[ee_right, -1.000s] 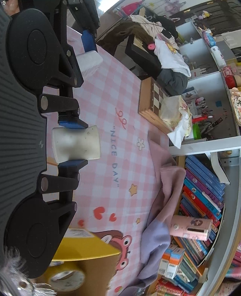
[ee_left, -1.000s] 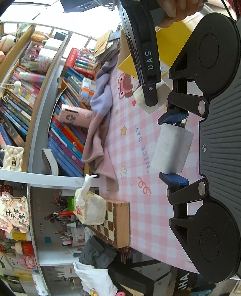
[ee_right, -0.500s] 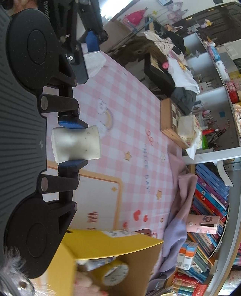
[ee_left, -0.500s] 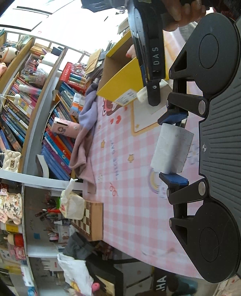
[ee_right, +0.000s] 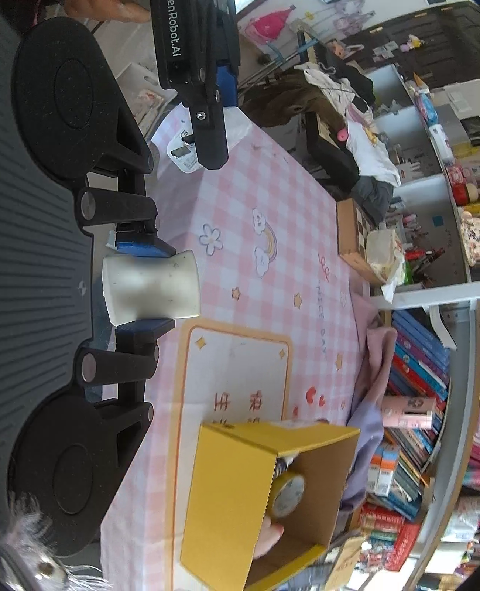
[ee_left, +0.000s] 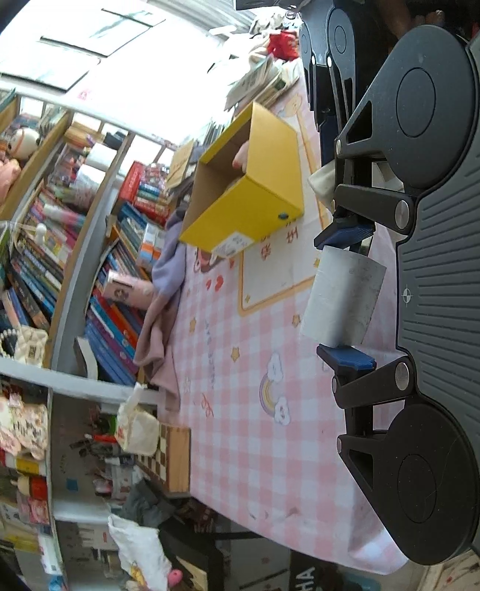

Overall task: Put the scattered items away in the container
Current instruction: 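Lift both foam blocks and carry them over the yellow box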

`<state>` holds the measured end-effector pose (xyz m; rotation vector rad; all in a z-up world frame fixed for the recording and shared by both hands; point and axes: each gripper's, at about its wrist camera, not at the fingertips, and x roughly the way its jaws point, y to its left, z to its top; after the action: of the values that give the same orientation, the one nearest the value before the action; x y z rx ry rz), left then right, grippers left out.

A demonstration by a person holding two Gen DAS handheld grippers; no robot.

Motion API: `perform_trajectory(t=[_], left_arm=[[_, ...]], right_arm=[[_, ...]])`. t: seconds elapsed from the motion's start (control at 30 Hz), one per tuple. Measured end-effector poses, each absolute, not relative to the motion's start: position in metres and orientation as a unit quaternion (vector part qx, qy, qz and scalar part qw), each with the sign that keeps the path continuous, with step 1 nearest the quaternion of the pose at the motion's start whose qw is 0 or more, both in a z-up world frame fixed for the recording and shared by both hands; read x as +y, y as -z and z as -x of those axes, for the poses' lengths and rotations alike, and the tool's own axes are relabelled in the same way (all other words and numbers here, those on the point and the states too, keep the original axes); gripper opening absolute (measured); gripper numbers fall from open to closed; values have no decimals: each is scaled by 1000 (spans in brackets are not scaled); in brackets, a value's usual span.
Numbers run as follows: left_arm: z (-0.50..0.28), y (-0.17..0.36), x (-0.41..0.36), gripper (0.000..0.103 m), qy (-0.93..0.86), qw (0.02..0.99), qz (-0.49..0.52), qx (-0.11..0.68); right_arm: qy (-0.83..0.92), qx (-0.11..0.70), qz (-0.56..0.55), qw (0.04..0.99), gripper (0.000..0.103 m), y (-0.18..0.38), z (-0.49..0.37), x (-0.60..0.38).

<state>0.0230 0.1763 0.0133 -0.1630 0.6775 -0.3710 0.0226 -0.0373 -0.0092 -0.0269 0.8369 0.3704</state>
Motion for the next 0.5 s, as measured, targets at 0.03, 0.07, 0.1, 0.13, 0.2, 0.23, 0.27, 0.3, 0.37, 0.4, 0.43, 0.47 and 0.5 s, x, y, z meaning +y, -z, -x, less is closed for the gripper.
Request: perform_trajectory(t=[0.03, 0.07, 0.1, 0.13, 0.2, 0.23, 0.27, 0.3, 0.37, 0.4, 0.43, 0.47, 0.5], left_arm=[[-21, -13, 174, 54, 185, 922, 81, 330], [-19, -13, 171, 54, 189, 921, 85, 331], [-17, -11, 169, 54, 194, 918, 90, 334], [-16, -9, 167, 54, 199, 914, 95, 339], [-16, -6, 163, 54, 209, 908, 100, 350], [-16, -4, 160, 54, 215, 905, 101, 354], [-17, -3, 158, 54, 220, 902, 102, 356], [-16, -3, 155, 54, 226, 901, 101, 357], [-16, -2, 148, 54, 242, 897, 96, 357], [-15, -2, 144, 54, 250, 895, 93, 357], [-15, -2, 140, 54, 257, 894, 90, 357], [-16, -2, 136, 54, 264, 892, 87, 357], [-17, -1, 132, 54, 271, 890, 84, 358]], right_arm=[[-173, 404, 13, 898, 31, 9, -19, -40], [-167, 405, 13, 899, 31, 9, -15, -43], [-161, 407, 12, 899, 31, 9, -11, -45], [-156, 409, 11, 899, 31, 10, -8, -49], [-141, 414, 3, 900, 31, 11, -1, -57], [-133, 415, -1, 900, 31, 11, 2, -61], [-125, 416, -6, 901, 31, 10, 6, -66], [-115, 417, -10, 901, 31, 10, 8, -70], [-100, 420, -17, 902, 31, 10, 14, -78], [-93, 421, -20, 902, 31, 11, 17, -81], [-87, 421, -21, 903, 31, 11, 19, -84], [-83, 421, -22, 903, 31, 11, 22, -87], [-78, 420, -22, 904, 31, 11, 25, -90]])
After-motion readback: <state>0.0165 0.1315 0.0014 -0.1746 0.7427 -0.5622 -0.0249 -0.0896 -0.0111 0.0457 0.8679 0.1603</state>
